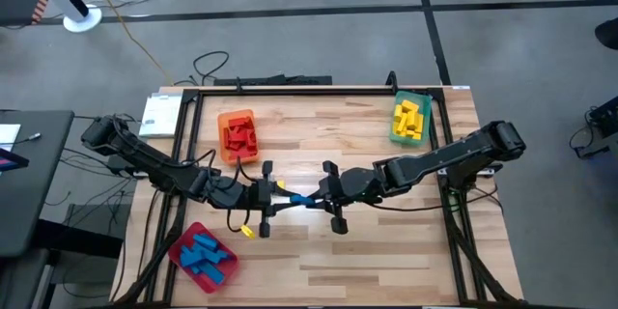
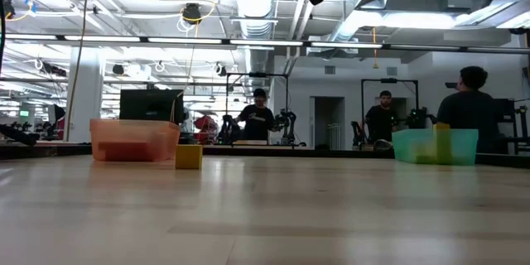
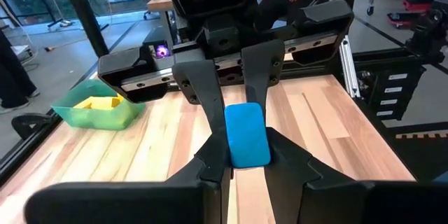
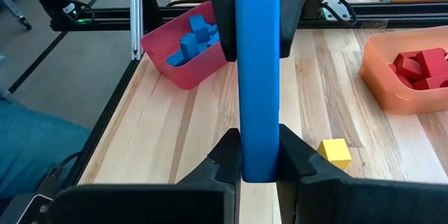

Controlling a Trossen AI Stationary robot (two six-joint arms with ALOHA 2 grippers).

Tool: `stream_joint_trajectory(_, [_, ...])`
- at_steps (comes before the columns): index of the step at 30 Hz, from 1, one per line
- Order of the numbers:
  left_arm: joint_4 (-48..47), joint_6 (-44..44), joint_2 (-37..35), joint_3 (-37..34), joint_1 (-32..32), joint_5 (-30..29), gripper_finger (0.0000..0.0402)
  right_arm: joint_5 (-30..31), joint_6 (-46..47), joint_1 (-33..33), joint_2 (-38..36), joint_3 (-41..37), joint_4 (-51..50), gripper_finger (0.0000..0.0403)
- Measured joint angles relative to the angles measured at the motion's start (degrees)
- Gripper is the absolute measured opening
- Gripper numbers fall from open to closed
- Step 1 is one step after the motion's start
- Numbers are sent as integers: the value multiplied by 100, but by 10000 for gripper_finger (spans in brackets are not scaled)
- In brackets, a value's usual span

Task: Sort blocks
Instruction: Put the blue wooden block into the red bin

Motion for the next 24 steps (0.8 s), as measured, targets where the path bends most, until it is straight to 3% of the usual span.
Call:
stream_joint_trajectory(7, [-52, 209, 0, 0, 0, 7, 54, 0, 50, -3, -1, 0, -34, 71])
stream_joint_trajectory(19, [-413, 402, 7, -4, -68, 13, 53, 136, 101, -4, -4, 0, -320, 228])
stream_joint_trajectory(24, [-513, 465, 7, -4, -128, 7, 53, 157, 258, -59, -4, 0, -700, 258])
